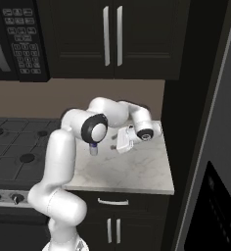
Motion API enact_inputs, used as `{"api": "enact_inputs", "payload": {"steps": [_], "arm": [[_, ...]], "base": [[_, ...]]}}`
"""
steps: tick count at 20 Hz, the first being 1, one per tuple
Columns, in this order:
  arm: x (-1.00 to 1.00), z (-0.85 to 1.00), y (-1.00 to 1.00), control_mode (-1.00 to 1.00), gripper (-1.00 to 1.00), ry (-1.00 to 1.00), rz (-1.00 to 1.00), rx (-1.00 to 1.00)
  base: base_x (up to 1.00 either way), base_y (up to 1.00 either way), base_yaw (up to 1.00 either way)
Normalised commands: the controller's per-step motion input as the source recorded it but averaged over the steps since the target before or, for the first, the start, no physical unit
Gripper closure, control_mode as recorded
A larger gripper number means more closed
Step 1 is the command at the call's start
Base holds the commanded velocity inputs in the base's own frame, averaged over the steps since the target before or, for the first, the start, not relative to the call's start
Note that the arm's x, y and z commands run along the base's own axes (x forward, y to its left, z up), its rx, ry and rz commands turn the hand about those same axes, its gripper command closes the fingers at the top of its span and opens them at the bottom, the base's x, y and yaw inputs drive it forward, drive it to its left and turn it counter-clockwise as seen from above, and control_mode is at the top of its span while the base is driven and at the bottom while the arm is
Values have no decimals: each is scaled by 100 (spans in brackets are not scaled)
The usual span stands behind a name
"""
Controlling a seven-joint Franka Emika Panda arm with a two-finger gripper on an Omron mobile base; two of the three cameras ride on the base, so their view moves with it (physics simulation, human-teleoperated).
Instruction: Take the bottled waters from the counter and place them in the freezer to freeze. Close the freezer door after placing the bottles.
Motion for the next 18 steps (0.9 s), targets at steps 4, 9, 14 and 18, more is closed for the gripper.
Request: {"api": "enact_inputs", "payload": {"steps": [4, 9, 14, 18], "arm": [[0, 0, 24, -100, -100, -4, 0, -3], [0, 0, 16, -100, -100, -9, -7, 0], [-11, 0, 10, -100, -100, -3, -13, 2], [-15, 4, 0, -100, -100, 0, -12, 8]], "base": [[0, 0, 0], [0, 0, 0], [0, 0, 0], [0, 0, 0]]}}
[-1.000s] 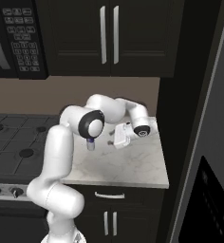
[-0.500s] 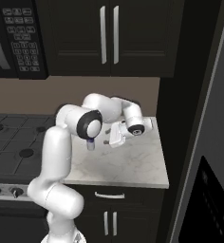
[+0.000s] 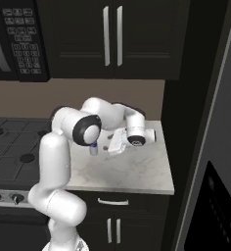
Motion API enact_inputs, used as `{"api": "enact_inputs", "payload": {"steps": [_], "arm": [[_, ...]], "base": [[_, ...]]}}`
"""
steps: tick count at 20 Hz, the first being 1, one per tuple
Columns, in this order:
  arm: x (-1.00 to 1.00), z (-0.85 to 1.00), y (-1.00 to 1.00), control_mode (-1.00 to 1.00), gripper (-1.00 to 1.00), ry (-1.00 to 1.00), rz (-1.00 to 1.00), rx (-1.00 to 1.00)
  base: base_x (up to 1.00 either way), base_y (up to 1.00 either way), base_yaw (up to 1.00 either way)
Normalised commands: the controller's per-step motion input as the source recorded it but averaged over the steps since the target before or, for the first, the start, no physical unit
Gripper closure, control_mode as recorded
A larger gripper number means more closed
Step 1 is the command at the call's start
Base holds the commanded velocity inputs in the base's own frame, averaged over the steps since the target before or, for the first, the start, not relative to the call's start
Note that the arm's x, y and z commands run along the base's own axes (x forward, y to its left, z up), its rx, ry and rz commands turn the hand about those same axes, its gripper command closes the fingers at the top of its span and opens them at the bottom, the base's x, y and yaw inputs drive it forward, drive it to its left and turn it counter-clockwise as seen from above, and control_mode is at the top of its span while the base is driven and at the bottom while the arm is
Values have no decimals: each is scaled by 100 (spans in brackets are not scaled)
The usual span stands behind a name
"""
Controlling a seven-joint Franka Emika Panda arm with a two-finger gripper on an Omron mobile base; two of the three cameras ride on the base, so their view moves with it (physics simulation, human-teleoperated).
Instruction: Take the bottled waters from the counter and place them in the freezer to freeze. Close the freezer door after placing the bottles.
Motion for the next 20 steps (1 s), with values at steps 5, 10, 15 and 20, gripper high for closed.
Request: {"api": "enact_inputs", "payload": {"steps": [5, 10, 15, 20], "arm": [[-15, 7, 0, -100, -100, 1, -11, 9], [-1, 2, 0, -100, -100, 4, -2, 10], [0, 0, 14, -100, -100, 6, 0, 2], [0, 0, 11, -100, -100, 5, 0, 0]], "base": [[0, 0, 0], [0, 0, 0], [0, 0, 0], [0, 0, 0]]}}
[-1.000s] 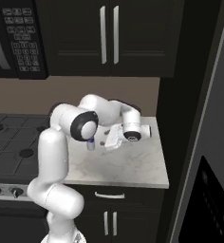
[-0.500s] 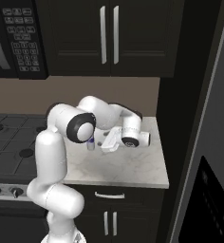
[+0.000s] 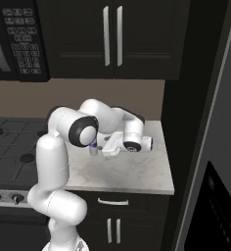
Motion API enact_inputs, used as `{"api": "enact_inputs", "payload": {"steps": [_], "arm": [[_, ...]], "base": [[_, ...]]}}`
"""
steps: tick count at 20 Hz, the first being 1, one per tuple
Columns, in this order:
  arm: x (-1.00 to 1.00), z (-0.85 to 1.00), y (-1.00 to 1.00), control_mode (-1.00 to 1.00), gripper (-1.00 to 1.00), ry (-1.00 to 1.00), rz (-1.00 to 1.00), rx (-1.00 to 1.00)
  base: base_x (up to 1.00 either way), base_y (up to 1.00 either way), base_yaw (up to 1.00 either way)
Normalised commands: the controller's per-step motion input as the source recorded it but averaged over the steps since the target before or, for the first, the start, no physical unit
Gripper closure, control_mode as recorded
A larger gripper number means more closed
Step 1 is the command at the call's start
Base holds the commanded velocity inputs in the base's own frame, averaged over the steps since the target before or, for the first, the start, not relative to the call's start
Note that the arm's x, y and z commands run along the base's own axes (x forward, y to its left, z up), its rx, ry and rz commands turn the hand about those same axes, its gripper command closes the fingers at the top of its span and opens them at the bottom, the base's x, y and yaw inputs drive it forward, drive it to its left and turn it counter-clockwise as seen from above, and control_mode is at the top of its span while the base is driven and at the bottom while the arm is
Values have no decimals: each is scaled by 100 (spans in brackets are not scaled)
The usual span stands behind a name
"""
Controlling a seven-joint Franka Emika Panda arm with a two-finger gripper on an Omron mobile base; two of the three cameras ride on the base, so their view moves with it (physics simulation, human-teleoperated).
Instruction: Take the bottled waters from the counter and place them in the freezer to freeze. Close the freezer door after placing the bottles.
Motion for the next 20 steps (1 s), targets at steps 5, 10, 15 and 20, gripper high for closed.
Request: {"api": "enact_inputs", "payload": {"steps": [5, 10, 15, 20], "arm": [[0, 0, 17, -100, -100, 4, 0, 0], [0, 0, 21, -100, -100, 3, 0, 0], [0, 0, 13, -100, -100, 0, 0, 0], [0, 0, 2, -100, -100, 0, 0, 0]], "base": [[0, 0, 0], [0, 0, 0], [0, 0, 0], [0, 0, 0]]}}
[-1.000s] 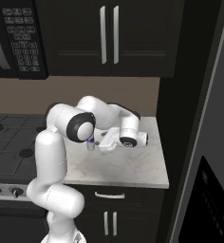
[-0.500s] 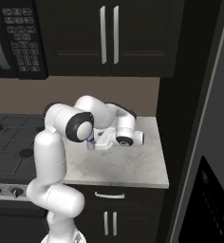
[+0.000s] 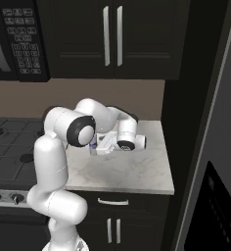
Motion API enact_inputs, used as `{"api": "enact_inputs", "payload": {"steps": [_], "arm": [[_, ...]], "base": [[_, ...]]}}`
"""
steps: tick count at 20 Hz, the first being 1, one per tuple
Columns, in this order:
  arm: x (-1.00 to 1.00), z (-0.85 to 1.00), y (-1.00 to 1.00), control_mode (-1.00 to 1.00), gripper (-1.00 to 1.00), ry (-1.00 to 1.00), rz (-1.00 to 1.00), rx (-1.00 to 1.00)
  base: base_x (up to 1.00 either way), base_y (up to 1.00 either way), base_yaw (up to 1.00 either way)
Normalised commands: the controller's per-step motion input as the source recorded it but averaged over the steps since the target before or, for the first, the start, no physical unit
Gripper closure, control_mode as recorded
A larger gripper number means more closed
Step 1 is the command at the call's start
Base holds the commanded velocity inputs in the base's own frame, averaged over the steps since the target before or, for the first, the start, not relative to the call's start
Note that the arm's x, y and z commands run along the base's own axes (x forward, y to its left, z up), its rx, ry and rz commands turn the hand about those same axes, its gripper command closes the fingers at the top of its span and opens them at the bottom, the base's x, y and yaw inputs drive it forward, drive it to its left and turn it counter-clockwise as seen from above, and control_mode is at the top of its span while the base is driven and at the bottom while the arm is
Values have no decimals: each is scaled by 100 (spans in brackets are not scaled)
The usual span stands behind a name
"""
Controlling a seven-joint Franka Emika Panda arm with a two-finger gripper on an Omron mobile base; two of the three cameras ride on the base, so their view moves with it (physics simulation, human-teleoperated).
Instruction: Take the bottled waters from the counter and place them in the freezer to freeze. Close the freezer door after placing the bottles.
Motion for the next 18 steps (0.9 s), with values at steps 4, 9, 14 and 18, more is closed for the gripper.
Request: {"api": "enact_inputs", "payload": {"steps": [4, 9, 14, 18], "arm": [[0, 0, 0, -100, -100, 0, 0, 0], [0, 0, 8, -100, -100, 0, 0, 0], [0, 0, 17, -100, -100, 0, 0, 0], [0, 0, 15, -100, -100, 0, 0, 0]], "base": [[0, 0, 0], [0, 0, 0], [0, 0, 0], [0, 0, 0]]}}
